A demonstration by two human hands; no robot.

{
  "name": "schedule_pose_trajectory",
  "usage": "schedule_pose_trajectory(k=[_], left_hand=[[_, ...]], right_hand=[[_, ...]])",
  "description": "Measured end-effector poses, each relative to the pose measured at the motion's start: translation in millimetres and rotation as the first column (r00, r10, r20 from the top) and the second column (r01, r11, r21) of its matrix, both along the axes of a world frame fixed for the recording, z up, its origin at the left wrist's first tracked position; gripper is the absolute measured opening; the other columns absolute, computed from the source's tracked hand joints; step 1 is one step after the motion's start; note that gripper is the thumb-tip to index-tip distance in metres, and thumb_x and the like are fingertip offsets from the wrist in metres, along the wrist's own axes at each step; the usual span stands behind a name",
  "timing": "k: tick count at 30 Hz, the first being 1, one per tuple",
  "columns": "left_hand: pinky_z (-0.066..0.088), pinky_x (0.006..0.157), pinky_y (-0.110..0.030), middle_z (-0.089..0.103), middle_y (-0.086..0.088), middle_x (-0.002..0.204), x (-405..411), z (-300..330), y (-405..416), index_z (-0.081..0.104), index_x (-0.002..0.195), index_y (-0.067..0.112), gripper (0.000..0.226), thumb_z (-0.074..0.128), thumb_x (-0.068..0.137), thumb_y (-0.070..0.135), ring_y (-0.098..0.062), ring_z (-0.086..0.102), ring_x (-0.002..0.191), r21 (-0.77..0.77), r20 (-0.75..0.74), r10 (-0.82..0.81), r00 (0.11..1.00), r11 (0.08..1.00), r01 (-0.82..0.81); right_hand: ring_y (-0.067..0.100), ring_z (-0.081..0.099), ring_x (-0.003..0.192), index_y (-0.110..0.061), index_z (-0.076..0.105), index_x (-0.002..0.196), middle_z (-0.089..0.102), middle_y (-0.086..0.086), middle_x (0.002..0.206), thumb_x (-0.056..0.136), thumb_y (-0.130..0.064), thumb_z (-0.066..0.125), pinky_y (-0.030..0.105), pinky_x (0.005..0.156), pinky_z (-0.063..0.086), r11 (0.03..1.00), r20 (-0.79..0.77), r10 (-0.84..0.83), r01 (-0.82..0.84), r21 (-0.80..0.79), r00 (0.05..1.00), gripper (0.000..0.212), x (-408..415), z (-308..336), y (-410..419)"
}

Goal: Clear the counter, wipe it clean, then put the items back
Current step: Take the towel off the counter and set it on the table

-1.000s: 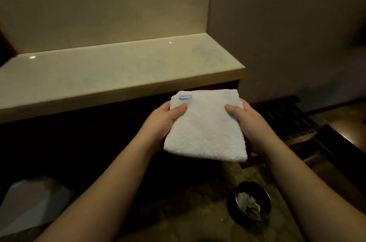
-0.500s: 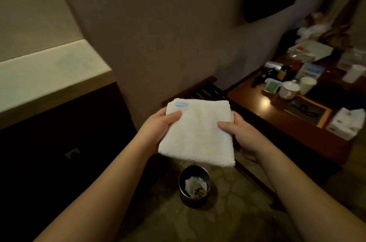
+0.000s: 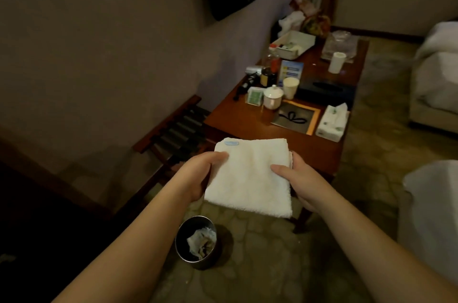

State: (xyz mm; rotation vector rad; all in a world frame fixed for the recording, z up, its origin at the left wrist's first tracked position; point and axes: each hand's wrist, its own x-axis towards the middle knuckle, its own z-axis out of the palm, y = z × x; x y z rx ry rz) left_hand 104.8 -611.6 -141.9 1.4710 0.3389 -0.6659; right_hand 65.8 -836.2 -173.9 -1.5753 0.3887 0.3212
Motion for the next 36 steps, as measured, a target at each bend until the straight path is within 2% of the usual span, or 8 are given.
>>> schedule_pose_trajectory(k=[3,6,9,17,24,27,32,36], left_hand=[[0.055,0.068,-0.037,0.074,-0.009,0.098,14.3,-8.1,-29.2,0.059,0.118,0.01,0.028,0.059,0.092,0.022,-0.029,0.071,0.088,0.029,-0.007,-0.085,0.996,0.996,0.085],[0.057,0.073,-0.044,0.07,-0.01,0.11,31.1,-21.1,-52.7,0.054,0.126,0.014,0.041,0.065,0.087,0.017,-0.031,0.069,0.096,0.082,-0.003,-0.161,0.987,0.983,0.161],[0.058,0.073,-0.043,0.066,-0.006,0.113,47.1,-31.5,-71.8,0.049,0.131,0.017,0.049,0.068,0.086,0.017,-0.028,0.067,0.097,0.166,0.02,-0.217,0.976,0.963,0.211],[0.052,0.09,-0.052,0.062,-0.004,0.117,124.4,-67.2,-94.9,0.047,0.135,0.02,0.053,0.067,0.086,0.017,-0.029,0.061,0.102,0.208,0.002,-0.227,0.974,0.953,0.221],[0.052,0.09,-0.054,0.06,-0.002,0.111,226.8,-98.7,-90.1,0.048,0.126,0.022,0.042,0.064,0.088,0.017,-0.029,0.06,0.101,0.253,-0.06,-0.209,0.976,0.943,0.217],[0.05,0.092,-0.054,0.059,-0.001,0.111,266.4,-113.5,-86.1,0.048,0.129,0.022,0.044,0.064,0.088,0.018,-0.029,0.059,0.102,0.304,-0.06,-0.207,0.976,0.928,0.216],[0.048,0.095,-0.054,0.056,0.001,0.117,321.0,-136.6,-82.6,0.047,0.134,0.022,0.048,0.063,0.089,0.02,-0.028,0.057,0.106,0.393,-0.048,-0.243,0.969,0.887,0.242],[0.047,0.097,-0.054,0.055,-0.001,0.125,358.3,-153.6,-81.2,0.046,0.135,0.023,0.05,0.064,0.089,0.022,-0.028,0.056,0.108,0.448,-0.039,-0.276,0.96,0.854,0.264]], right_hand=[[0.018,0.054,0.114,-0.034,0.032,0.141,0.053,-0.008,0.127,0.088,-0.031,0.067,0.049,0.101,0.045,0.996,-0.036,-0.084,0.084,0.018,0.996,0.063,-0.8,-14.5,-24.8],[0.019,0.054,0.115,-0.033,0.035,0.139,0.053,-0.007,0.129,0.089,-0.031,0.066,0.05,0.103,0.043,0.99,-0.057,-0.139,0.14,0.021,0.989,0.059,0.0,-27.6,-42.6],[0.018,0.054,0.115,-0.035,0.037,0.136,0.053,-0.009,0.127,0.089,-0.033,0.065,0.048,0.101,0.045,0.987,-0.072,-0.163,0.163,-0.002,0.984,0.055,8.1,-36.0,-55.3],[0.021,0.052,0.119,-0.033,0.037,0.136,0.052,-0.006,0.129,0.088,-0.032,0.066,0.052,0.103,0.043,0.981,-0.149,-0.189,0.18,-0.068,0.971,0.056,81.3,-64.0,-74.8],[0.023,0.054,0.116,-0.029,0.036,0.139,0.055,-0.004,0.127,0.089,-0.021,0.062,0.052,0.102,0.044,0.982,-0.222,-0.188,0.19,-0.016,0.957,0.057,185.4,-96.3,-66.2],[0.023,0.054,0.116,-0.028,0.037,0.136,0.055,-0.002,0.127,0.09,-0.019,0.062,0.051,0.101,0.045,0.979,-0.253,-0.199,0.202,-0.013,0.947,0.053,224.0,-107.9,-56.7],[0.023,0.055,0.115,-0.026,0.04,0.138,0.056,-0.001,0.129,0.09,-0.018,0.063,0.05,0.099,0.046,0.964,-0.28,-0.254,0.266,0.003,0.926,0.054,273.0,-131.0,-45.5],[0.02,0.054,0.113,-0.024,0.042,0.134,0.056,-0.004,0.122,0.09,-0.018,0.064,0.047,0.099,0.047,0.957,-0.297,-0.282,0.288,-0.021,0.912,0.049,304.6,-144.3,-39.8]])
